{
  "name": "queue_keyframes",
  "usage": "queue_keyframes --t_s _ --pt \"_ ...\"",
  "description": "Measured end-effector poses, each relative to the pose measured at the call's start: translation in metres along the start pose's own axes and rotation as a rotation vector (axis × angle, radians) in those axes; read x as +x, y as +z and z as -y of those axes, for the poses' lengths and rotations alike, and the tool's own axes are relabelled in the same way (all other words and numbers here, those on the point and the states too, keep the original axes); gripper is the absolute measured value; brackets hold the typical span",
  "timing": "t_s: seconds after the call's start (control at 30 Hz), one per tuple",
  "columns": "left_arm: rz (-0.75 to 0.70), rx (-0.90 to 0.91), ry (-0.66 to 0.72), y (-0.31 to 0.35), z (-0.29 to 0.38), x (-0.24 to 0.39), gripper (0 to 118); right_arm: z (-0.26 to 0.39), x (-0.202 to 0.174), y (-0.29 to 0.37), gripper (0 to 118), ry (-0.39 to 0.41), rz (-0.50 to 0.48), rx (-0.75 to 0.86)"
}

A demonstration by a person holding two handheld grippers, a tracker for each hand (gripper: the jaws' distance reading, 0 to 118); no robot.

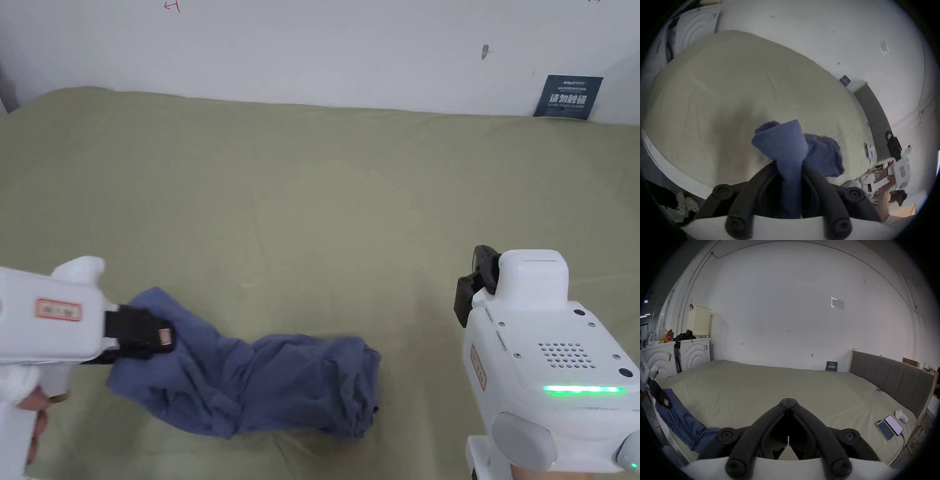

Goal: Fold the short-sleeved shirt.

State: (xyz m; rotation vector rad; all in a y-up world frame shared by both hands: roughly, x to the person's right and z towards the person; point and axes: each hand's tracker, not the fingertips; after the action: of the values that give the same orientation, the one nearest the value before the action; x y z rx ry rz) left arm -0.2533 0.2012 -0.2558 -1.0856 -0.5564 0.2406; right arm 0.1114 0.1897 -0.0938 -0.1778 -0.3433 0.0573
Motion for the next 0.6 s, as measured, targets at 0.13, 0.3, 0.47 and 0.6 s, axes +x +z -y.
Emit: queue_keyframes --t_s 0.13,0.3,0.47,0.6 --pt "-0.016 -0.029 -0.077 -0.036 -0.002 0.066 12 -0.002 0.001 0.000 0 0.006 0.006 0.009" --pt "-0.063 -0.122 -0.202 -0.099 0.008 0.127 12 0.000 0.004 0.003 0 0.010 0.011 0.010" --pt "-0.081 -0.198 -0.314 -0.170 0.032 0.168 118 0.006 0.008 0.003 0 0.018 0.011 -0.012" --pt "0.021 -0.048 -0.218 -0.165 0.033 0.163 84 0.010 0.015 0.005 0 0.007 0.016 -0.027"
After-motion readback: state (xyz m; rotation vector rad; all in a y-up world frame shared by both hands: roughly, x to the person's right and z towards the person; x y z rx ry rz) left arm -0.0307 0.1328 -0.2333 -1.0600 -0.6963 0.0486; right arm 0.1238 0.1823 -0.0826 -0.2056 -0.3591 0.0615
